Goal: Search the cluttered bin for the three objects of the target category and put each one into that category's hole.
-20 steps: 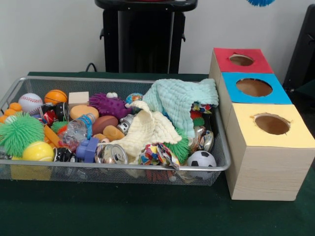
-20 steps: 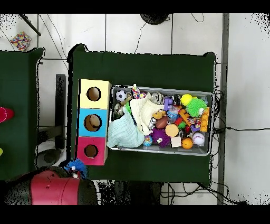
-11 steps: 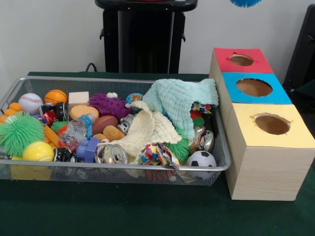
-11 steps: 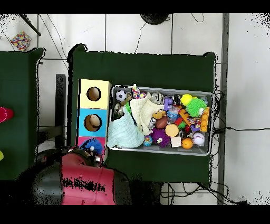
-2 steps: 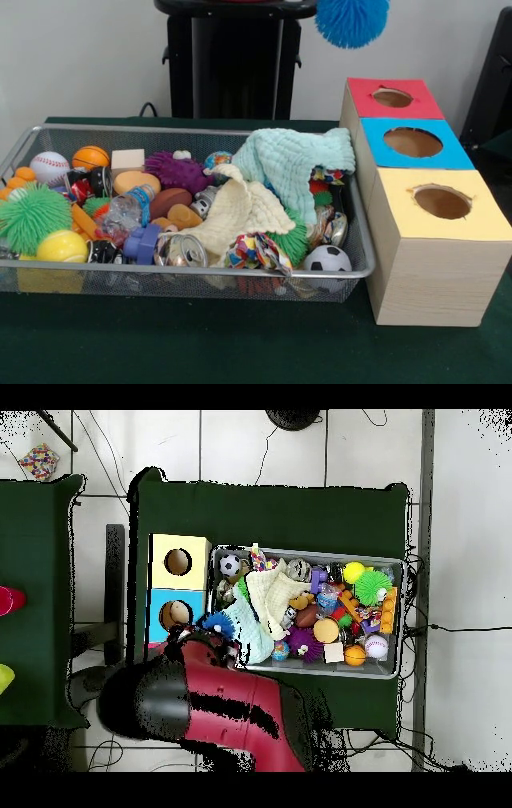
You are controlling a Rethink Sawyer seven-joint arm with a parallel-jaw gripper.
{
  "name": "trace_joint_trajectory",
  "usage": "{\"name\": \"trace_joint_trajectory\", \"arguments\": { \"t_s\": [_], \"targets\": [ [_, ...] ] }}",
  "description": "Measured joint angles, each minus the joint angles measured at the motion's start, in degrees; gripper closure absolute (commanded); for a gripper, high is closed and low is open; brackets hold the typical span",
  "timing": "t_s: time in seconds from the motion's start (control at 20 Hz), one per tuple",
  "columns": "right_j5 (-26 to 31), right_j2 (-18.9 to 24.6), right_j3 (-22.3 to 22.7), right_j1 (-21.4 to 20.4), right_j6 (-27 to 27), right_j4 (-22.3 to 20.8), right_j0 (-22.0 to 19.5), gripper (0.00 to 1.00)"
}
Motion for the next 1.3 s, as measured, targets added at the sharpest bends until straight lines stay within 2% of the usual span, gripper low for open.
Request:
{"name": "trace_joint_trajectory", "arguments": {
  "t_s": [0.1, 0.35, 0.75, 1.3],
  "targets": [
    [-1.68, 0.76, 0.12, 0.78, 0.0, -0.74, -1.1, 1.0],
    [-1.05, 2.29, 0.13, 2.88, 0.0, -3.35, -1.38, 1.0],
    [-1.55, 5.21, 0.72, 3.5, 0.0, -5.5, -2.45, 1.0],
    [-10.89, 10.52, 5.73, 3.56, 0.0, -8.67, -9.56, 1.0]
  ]
}}
